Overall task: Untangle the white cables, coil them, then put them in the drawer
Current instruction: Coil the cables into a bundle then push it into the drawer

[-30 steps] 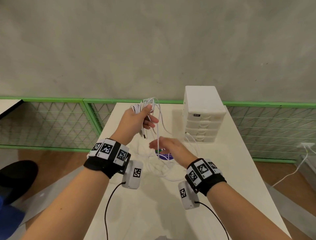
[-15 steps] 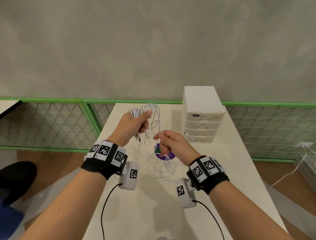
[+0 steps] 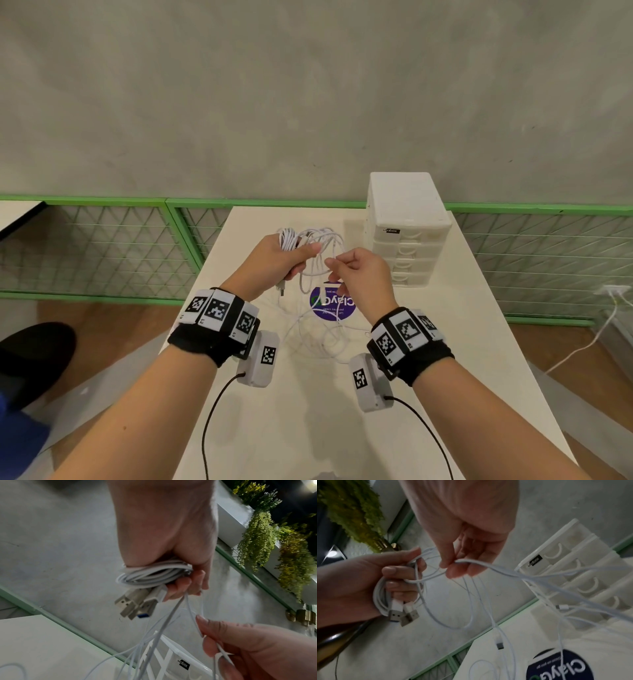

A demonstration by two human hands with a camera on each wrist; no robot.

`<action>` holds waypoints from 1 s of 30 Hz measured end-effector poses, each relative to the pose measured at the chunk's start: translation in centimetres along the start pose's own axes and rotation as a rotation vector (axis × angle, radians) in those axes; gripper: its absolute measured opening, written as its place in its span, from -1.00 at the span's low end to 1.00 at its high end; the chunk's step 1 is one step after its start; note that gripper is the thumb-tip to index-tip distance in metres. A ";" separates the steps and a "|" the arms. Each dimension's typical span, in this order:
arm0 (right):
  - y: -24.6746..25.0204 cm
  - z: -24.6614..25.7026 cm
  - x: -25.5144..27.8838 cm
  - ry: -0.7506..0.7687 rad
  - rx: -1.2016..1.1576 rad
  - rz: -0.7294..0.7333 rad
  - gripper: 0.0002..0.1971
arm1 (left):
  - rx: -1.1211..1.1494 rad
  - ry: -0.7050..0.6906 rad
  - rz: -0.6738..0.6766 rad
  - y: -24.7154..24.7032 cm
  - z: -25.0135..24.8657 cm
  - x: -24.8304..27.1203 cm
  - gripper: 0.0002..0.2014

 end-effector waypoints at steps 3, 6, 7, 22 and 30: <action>0.9 -0.1 -0.1 0.072 0.178 -0.096 -0.82 | -0.028 -0.012 -0.084 0.6 0.0 -0.3 -0.53; 1.2 0.2 -0.2 0.205 0.483 -0.085 -0.83 | -0.036 -0.002 -0.064 0.7 0.1 -0.2 -0.52; 1.0 0.5 -0.1 0.310 0.581 -0.092 -0.83 | -0.032 0.006 -0.049 0.5 0.1 -0.2 -0.54; -1.1 -0.2 -0.2 0.531 0.859 0.100 -0.60 | 0.002 0.026 0.023 -1.6 -0.7 0.3 -0.61; 0.4 -0.5 -0.1 0.207 0.136 0.121 -0.83 | -0.031 0.033 -0.048 -0.3 -0.6 0.0 -0.60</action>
Point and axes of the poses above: each hand's wrist, its own x-axis away from the middle knuckle, its own y-axis out of the back of the hand, z = x × y, the point moved 3 cm from there along -x, towards the middle knuckle, and after that the axes turned 7 degrees about x, right-handed, at the moved point
